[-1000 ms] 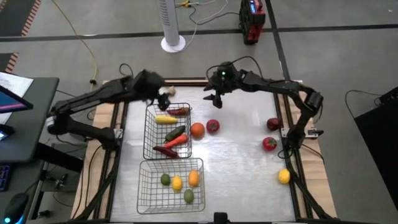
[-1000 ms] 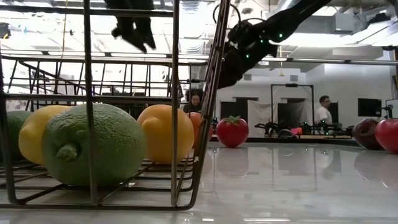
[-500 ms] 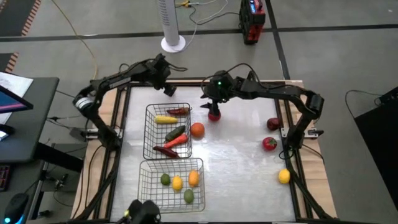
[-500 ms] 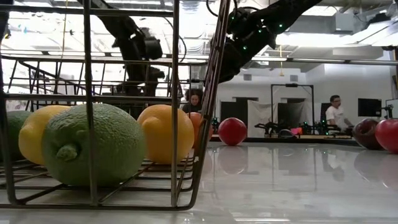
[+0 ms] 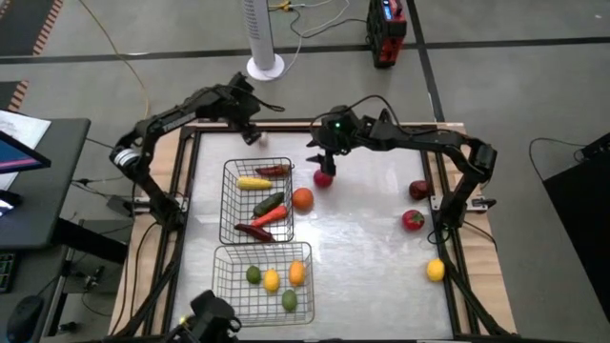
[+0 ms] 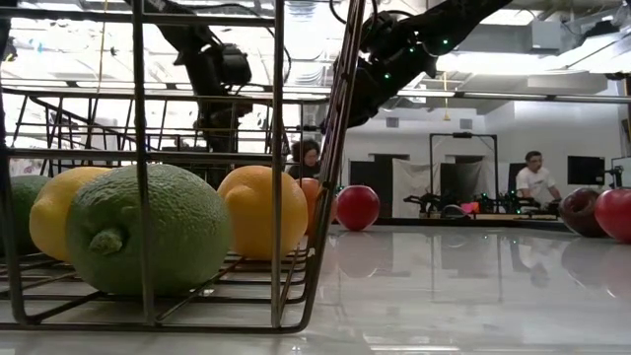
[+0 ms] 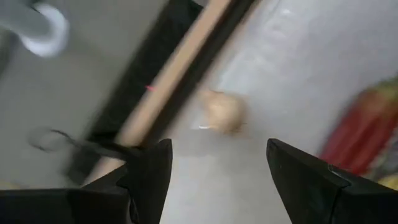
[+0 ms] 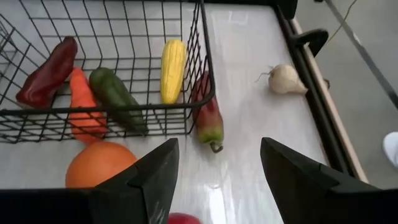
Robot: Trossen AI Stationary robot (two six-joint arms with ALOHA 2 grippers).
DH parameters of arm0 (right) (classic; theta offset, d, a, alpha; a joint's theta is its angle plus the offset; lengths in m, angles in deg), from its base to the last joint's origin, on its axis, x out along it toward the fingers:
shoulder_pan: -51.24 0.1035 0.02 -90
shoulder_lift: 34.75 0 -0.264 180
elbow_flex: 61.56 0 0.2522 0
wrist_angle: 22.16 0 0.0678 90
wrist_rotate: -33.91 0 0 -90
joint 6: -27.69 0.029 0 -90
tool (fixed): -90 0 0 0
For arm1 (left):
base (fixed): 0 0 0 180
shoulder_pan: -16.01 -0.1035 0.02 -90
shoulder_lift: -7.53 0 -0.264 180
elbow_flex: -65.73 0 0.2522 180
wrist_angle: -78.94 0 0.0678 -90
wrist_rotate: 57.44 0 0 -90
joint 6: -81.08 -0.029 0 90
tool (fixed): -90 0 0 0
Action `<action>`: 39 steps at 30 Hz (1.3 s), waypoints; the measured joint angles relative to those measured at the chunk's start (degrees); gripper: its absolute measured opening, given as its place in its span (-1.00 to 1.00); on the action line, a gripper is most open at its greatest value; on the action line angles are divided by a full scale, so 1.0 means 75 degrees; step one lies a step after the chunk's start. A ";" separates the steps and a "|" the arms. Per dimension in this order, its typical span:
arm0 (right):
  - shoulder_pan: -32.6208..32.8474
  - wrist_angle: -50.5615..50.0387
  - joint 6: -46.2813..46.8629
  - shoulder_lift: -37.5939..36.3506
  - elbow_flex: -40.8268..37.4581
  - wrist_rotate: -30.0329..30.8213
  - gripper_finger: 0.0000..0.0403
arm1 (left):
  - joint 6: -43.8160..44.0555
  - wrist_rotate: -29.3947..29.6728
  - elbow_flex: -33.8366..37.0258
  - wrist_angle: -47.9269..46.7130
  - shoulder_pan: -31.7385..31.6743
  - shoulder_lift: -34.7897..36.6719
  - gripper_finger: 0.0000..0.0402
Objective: Sort produce into baskets
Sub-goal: Adjust the wire baskets on the table
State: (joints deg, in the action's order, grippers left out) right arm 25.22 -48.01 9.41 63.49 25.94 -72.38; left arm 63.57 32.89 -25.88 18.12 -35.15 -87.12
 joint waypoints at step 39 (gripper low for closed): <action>-0.0926 -0.0314 -0.0519 -0.0003 -0.0003 -0.1082 0.27 | -0.1463 -0.1221 0.0685 0.0929 -0.0918 -0.0146 -0.24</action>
State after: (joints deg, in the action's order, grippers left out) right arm 18.28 -50.36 5.52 63.47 25.92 -80.50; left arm 52.60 23.74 -20.74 25.09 -42.04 -88.21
